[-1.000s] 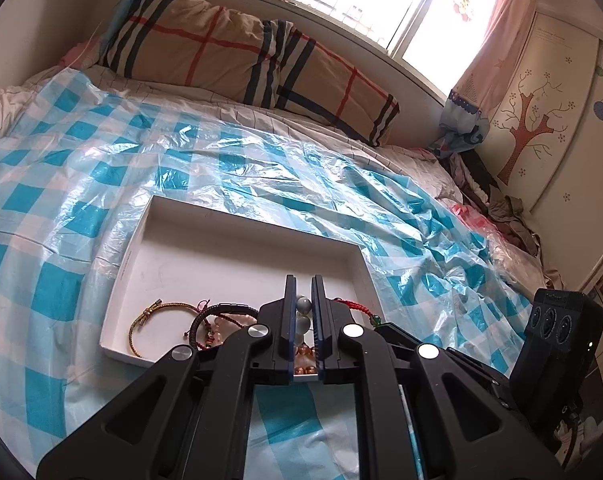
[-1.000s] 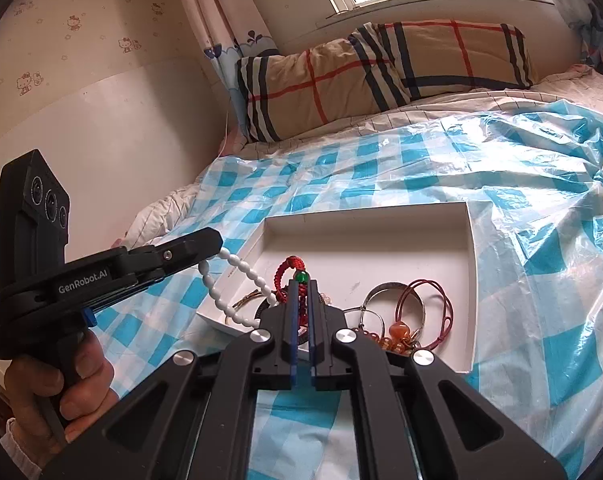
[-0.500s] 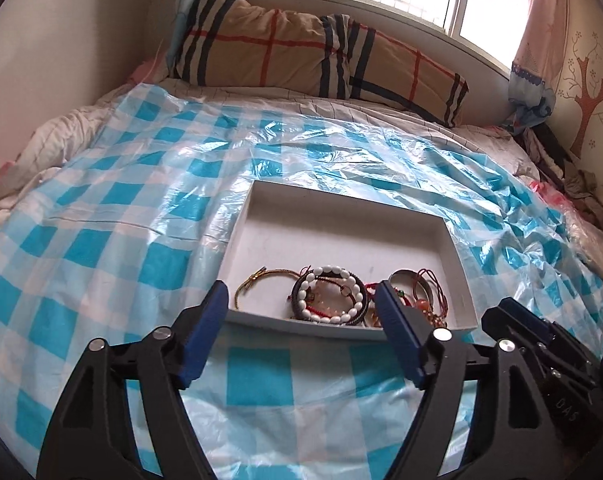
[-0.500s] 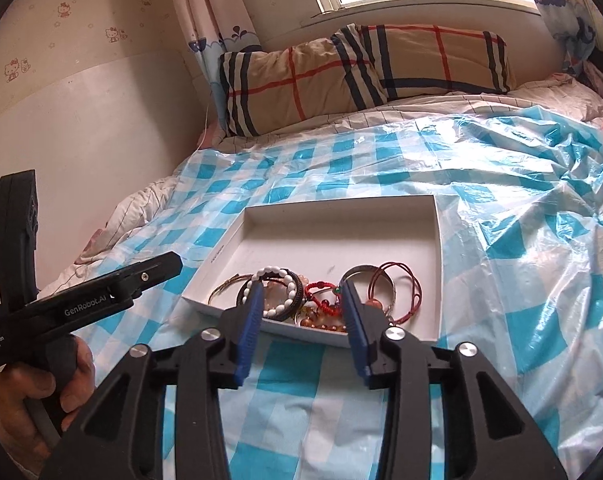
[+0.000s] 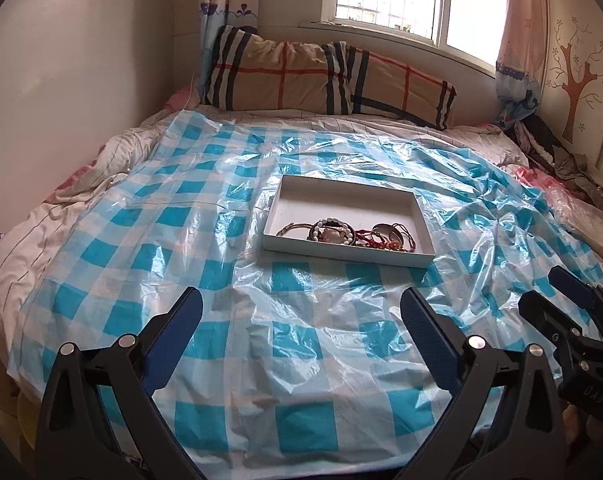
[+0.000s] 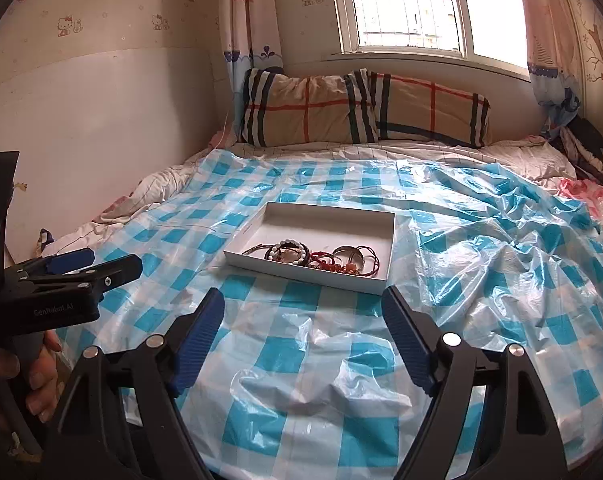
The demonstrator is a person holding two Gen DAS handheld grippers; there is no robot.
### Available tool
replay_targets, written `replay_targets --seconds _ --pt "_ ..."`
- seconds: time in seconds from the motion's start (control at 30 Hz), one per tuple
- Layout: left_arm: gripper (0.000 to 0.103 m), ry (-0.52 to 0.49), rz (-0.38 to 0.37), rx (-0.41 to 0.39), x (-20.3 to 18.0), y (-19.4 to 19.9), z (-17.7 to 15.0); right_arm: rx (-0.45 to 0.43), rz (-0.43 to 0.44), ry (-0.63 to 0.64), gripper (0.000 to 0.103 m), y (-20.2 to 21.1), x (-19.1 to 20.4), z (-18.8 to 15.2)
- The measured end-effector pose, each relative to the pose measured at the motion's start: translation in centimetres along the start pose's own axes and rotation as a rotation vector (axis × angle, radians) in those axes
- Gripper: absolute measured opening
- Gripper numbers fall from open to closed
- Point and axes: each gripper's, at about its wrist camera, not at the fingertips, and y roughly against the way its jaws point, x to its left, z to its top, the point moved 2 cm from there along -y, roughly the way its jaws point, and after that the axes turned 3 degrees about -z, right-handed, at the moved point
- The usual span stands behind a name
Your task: Organize jewelry
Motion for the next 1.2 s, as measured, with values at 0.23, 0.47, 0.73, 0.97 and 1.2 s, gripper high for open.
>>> replay_targets --seconds 0.23,0.47,0.73,0.97,1.2 --pt "0.095 -0.025 -0.011 -0.018 -1.1 4.7 -1.8 -0.027 -0.009 -0.004 0.083 4.5 0.6 -0.9" --pt "0.095 -0.049 -0.008 -0.03 -1.7 7.7 -3.2 -0.025 -0.01 -0.005 0.085 7.2 1.5 -2.5" --pt "0.095 -0.04 -0.009 -0.041 -1.5 9.6 -4.2 -0.023 -0.024 -0.007 0.085 9.0 2.2 -3.7" --pt "0.095 -0.046 -0.01 -0.044 -1.4 10.6 -4.9 -0.024 -0.038 -0.014 0.087 9.8 2.3 -4.5" --pt "0.095 -0.049 0.005 -0.046 -1.4 11.5 -5.3 -0.035 -0.05 -0.009 0.088 10.7 2.4 -4.6"
